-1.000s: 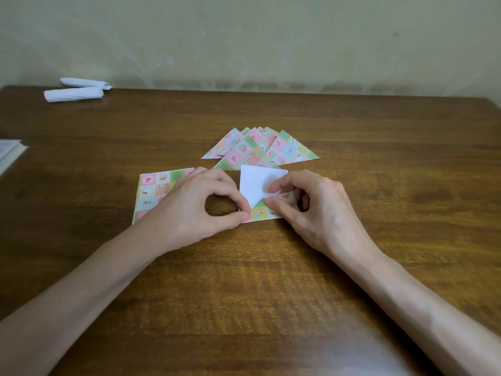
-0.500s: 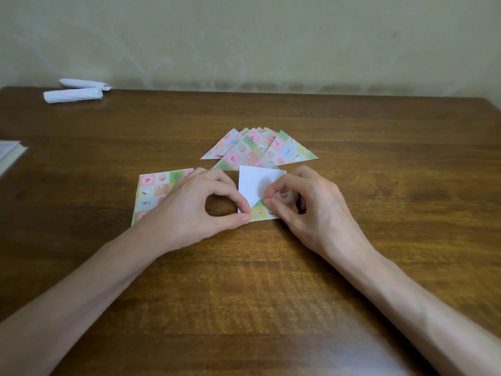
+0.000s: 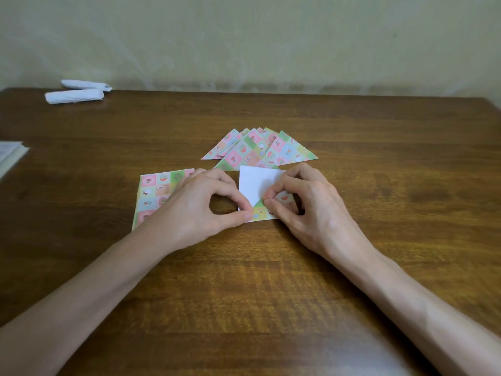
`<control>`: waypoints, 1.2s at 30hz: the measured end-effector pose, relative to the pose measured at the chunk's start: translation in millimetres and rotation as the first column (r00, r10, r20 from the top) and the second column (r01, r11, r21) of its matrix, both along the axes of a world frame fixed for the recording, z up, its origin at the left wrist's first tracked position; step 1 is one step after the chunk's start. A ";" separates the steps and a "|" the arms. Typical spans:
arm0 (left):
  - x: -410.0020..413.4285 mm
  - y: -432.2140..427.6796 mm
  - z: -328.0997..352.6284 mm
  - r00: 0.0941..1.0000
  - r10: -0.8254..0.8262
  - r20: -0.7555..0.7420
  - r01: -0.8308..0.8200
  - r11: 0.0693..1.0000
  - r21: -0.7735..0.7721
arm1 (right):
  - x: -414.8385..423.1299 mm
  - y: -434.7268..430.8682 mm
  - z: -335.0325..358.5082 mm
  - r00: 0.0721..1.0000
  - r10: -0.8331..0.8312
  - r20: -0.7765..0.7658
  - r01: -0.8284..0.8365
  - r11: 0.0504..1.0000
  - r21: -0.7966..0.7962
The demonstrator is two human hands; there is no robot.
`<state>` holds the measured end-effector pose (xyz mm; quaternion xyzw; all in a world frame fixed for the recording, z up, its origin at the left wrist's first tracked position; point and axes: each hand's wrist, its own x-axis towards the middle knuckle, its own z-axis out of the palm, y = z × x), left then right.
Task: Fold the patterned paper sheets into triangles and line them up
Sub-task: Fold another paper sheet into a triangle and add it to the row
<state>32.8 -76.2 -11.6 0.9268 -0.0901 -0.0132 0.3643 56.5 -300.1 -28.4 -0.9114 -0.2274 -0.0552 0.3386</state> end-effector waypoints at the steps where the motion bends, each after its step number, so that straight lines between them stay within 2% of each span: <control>1: 0.3 0.3 0.9 1.000 -0.004 -0.011 0.004 1.000 0.008 | 0.1 -0.2 0.0 1.000 0.000 0.000 0.000 1.000 -0.003; 12: 1.0 1.3 4.1 0.999 -0.019 -0.040 0.022 0.996 0.087 | -3.9 3.4 -3.4 1.000 -0.006 0.025 0.006 1.000 0.001; 20: 2.6 12.2 4.5 0.990 -0.114 -0.080 0.117 0.992 0.038 | -5.5 5.8 -4.2 0.999 -0.016 0.033 0.016 1.000 -0.004; 30: -0.8 2.3 1.4 0.999 -0.017 -0.039 0.019 0.998 0.060 | -3.3 6.7 -5.5 1.000 0.015 -0.011 -0.015 1.000 0.000; 36: 0.6 6.9 3.7 0.996 -0.060 -0.062 0.063 0.997 0.053 | -6.8 9.4 -10.5 0.999 0.005 0.054 -0.005 1.000 0.002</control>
